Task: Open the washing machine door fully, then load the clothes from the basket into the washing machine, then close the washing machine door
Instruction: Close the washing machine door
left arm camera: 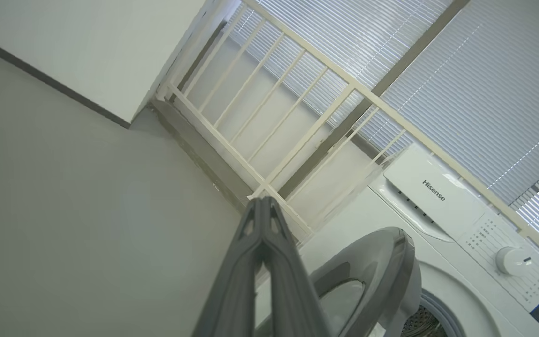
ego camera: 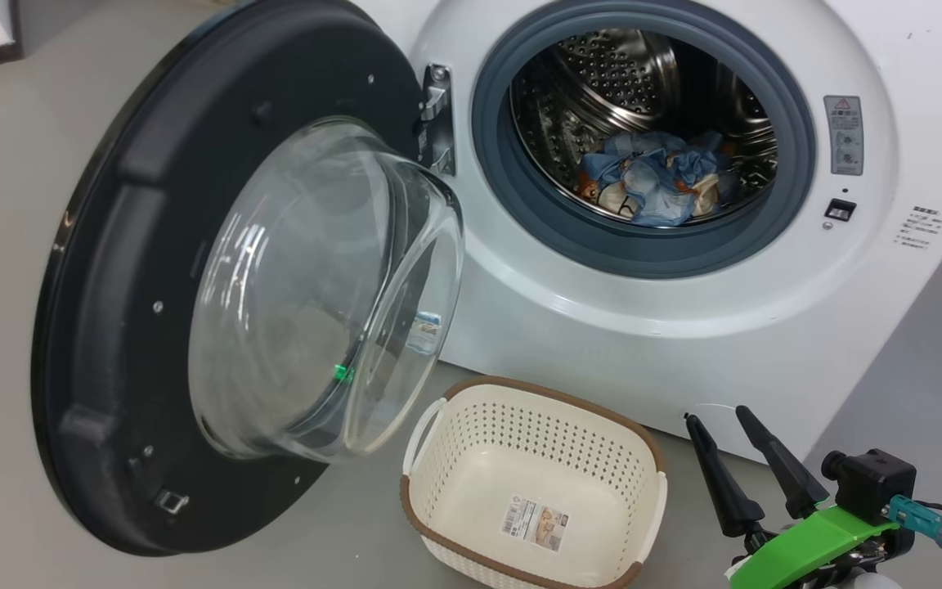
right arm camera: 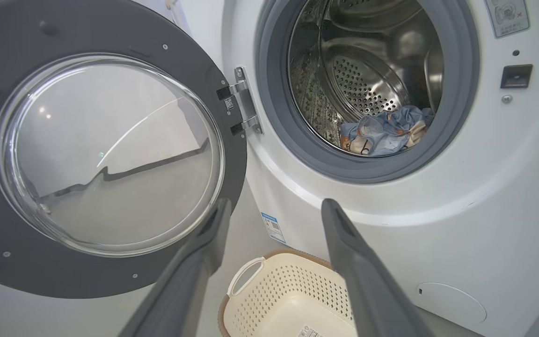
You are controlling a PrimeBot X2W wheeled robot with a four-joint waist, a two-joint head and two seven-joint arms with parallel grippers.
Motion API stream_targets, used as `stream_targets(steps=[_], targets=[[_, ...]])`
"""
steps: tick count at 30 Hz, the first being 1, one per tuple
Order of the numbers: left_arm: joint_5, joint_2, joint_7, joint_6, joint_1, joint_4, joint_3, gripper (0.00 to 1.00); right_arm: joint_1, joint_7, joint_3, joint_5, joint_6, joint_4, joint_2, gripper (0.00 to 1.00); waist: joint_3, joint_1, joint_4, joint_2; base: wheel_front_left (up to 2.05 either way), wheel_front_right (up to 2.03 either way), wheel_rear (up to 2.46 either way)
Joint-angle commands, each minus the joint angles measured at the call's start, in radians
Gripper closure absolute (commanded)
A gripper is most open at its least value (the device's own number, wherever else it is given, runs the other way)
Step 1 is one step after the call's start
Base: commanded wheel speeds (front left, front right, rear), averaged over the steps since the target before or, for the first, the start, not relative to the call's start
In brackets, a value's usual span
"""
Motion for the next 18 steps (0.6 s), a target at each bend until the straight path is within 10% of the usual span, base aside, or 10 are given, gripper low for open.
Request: stream_targets(steps=[1,11,18], targets=[[-0.088,0.038,0.072,0.042,-0.087,0.032,0.068,1.00,-0.010,-0.005,0.011,0.000,0.002,-0.025,-0.009,0.00,-0.001,0.0000,-0.011,0.0000,0.00,0.00,0.00],[-0.274,0.014,0.279,0.238,-0.209,0.159,0.109,1.00,-0.010,-0.005,0.008,0.000,0.002,-0.024,-0.008,0.00,-0.001,0.0000,-0.029,0.0000,0.00,0.00,0.00],[-0.319,0.013,0.395,0.273,-0.221,0.191,0.066,1.00,-0.014,-0.005,0.005,-0.001,0.002,-0.024,-0.006,0.00,0.003,0.0000,-0.042,0.0000,0.00,0.00,0.00]])
